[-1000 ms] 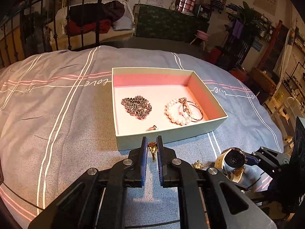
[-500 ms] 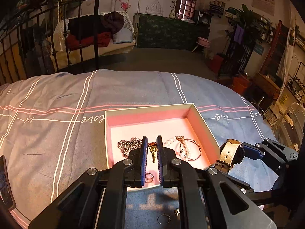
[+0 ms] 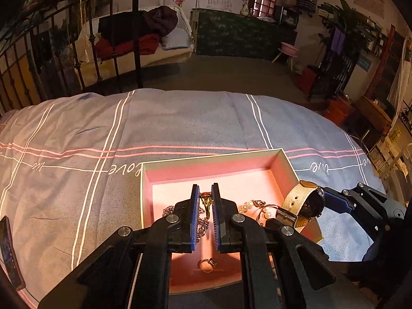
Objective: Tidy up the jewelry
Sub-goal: 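Lower the watch and earring into the box and open both tools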
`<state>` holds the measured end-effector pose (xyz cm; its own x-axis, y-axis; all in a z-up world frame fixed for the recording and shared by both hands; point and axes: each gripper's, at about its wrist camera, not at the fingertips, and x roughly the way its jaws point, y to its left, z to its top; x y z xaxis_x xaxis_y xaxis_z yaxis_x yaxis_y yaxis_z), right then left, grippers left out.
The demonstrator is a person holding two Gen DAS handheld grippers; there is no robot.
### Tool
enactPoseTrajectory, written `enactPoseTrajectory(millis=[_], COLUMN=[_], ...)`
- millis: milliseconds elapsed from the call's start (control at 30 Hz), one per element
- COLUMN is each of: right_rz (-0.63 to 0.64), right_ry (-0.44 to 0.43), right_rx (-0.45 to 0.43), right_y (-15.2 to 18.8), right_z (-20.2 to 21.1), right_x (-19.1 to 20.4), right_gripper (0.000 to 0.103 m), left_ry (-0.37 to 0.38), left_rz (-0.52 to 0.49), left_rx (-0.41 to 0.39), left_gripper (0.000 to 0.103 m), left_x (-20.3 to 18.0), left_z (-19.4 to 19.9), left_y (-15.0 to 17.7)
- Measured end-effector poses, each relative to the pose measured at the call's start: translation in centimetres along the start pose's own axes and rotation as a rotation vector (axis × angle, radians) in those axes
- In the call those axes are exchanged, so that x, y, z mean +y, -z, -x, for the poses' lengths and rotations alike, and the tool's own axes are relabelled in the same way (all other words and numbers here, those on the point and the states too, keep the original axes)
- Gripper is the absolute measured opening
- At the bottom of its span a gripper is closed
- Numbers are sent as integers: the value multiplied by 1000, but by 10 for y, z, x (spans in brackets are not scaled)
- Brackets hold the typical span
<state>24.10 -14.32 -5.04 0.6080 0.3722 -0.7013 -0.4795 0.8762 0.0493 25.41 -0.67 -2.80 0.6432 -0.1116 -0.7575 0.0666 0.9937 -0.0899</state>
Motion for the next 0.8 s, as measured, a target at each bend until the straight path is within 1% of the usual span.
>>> enactPoseTrajectory(millis=[133, 367, 500, 633, 800], right_rz=[6, 24, 26, 36, 42], right_ry=[8, 23, 23, 24, 20], right_rx=[12, 36, 60, 85, 104], right_y=[1, 0, 2, 8, 14], right_z=[-4, -10, -15, -20, -23], right_x=[2, 5, 4, 6, 7], right_gripper=[55, 55, 55, 55, 55], left_ry=[3, 0, 2, 12, 12], left_rz=[-12, -3, 7, 26, 26], left_rx=[9, 21, 40, 77, 104], left_gripper=[9, 9, 9, 9, 9], left_x=[-3, -1, 0, 1, -3], left_z=[-3, -7, -14, -23, -30], left_y=[2, 2, 2, 2, 3])
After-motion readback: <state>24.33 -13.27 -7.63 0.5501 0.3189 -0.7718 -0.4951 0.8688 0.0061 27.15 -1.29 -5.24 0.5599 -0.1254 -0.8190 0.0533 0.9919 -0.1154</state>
